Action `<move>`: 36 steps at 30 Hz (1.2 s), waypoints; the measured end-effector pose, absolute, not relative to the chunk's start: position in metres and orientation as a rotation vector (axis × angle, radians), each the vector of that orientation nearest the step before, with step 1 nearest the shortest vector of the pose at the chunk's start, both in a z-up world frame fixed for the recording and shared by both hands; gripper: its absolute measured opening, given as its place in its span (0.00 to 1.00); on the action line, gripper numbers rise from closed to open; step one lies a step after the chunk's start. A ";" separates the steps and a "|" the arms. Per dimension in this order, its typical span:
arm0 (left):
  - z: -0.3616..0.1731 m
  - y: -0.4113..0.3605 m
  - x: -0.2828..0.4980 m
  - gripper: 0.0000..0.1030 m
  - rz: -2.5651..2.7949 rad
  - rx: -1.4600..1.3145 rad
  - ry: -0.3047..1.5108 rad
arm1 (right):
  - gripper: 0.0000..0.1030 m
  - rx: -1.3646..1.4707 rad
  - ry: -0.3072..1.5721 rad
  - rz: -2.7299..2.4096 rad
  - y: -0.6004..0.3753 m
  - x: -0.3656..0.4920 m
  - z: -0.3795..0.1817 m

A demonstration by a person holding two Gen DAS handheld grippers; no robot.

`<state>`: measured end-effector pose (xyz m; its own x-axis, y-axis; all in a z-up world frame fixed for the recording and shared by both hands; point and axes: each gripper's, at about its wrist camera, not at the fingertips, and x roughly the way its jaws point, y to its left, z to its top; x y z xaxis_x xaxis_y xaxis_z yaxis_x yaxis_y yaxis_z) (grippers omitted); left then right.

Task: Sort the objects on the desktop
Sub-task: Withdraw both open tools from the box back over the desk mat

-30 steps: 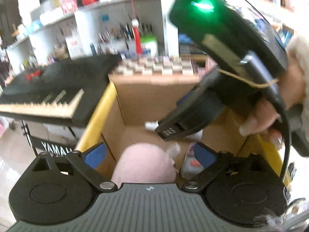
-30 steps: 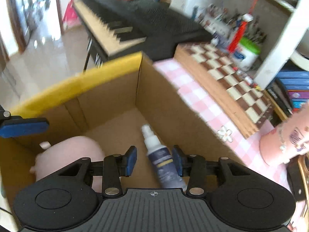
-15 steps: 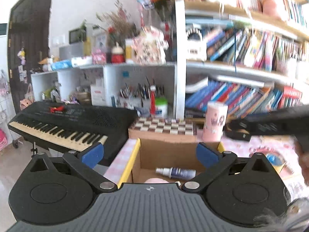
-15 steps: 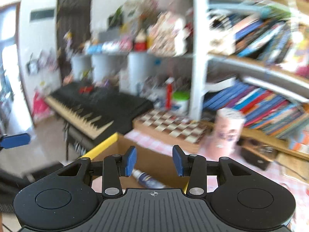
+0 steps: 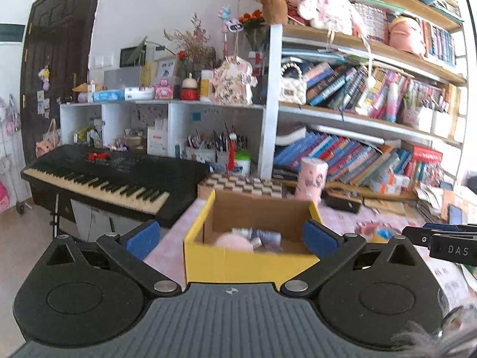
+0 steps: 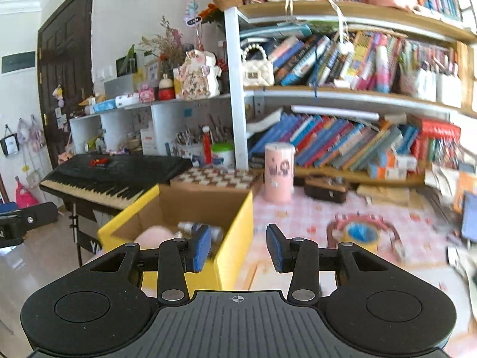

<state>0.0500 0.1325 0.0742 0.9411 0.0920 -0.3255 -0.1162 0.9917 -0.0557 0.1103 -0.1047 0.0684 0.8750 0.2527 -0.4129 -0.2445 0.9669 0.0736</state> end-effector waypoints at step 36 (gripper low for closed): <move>0.002 -0.004 0.029 1.00 -0.292 0.023 0.624 | 0.40 0.045 0.655 -0.061 -0.182 0.005 0.009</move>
<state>0.0290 -0.0038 0.0021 0.7720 -0.2624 -0.5789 0.2761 0.9588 -0.0664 0.0049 -0.1825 0.0087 0.7915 -0.0424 -0.6097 0.0709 0.9972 0.0228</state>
